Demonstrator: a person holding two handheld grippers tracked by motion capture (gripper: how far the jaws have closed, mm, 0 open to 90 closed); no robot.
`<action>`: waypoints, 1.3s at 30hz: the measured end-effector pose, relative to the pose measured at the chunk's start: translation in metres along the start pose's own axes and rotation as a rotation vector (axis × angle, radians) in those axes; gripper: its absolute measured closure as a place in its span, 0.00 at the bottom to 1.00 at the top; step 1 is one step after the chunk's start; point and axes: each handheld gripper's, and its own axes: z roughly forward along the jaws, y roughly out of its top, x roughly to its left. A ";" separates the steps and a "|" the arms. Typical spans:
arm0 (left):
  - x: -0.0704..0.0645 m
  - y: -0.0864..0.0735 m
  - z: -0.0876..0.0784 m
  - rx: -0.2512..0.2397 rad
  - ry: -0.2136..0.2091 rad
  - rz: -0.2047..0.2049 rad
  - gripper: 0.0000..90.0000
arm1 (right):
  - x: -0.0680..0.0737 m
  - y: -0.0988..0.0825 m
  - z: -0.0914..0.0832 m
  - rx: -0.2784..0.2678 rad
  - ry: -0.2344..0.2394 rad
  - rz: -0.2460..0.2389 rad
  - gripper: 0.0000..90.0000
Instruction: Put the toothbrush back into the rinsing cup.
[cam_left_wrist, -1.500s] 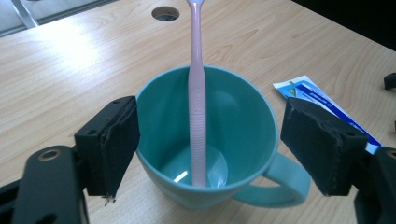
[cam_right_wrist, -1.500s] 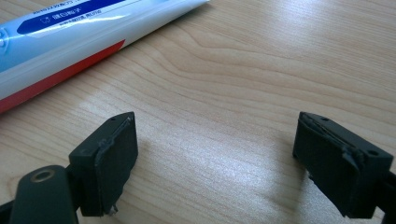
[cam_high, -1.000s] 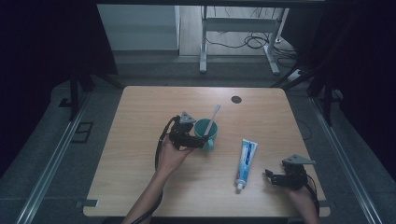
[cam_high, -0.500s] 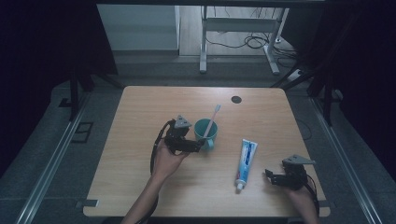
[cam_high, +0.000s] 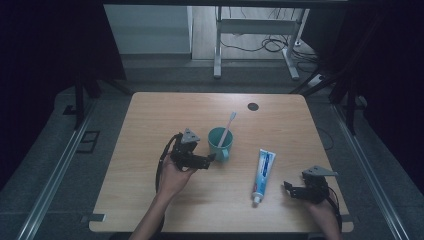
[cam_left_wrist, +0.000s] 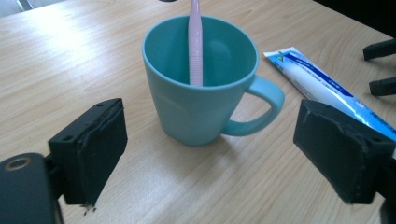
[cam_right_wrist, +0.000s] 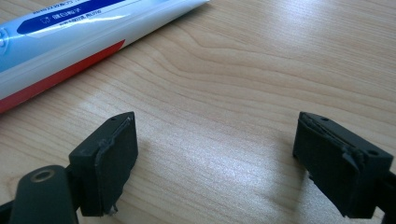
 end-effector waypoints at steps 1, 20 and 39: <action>0.000 -0.001 -0.001 0.002 0.002 0.003 0.10 | 0.000 0.000 0.000 0.000 -0.001 0.001 0.15; 0.001 -0.041 -0.011 0.012 0.033 -0.014 0.03 | 0.000 0.000 0.000 0.001 0.000 0.000 0.15; 0.008 -0.085 -0.012 0.031 0.071 -0.020 0.03 | 0.000 0.000 0.000 -0.001 0.000 -0.002 0.15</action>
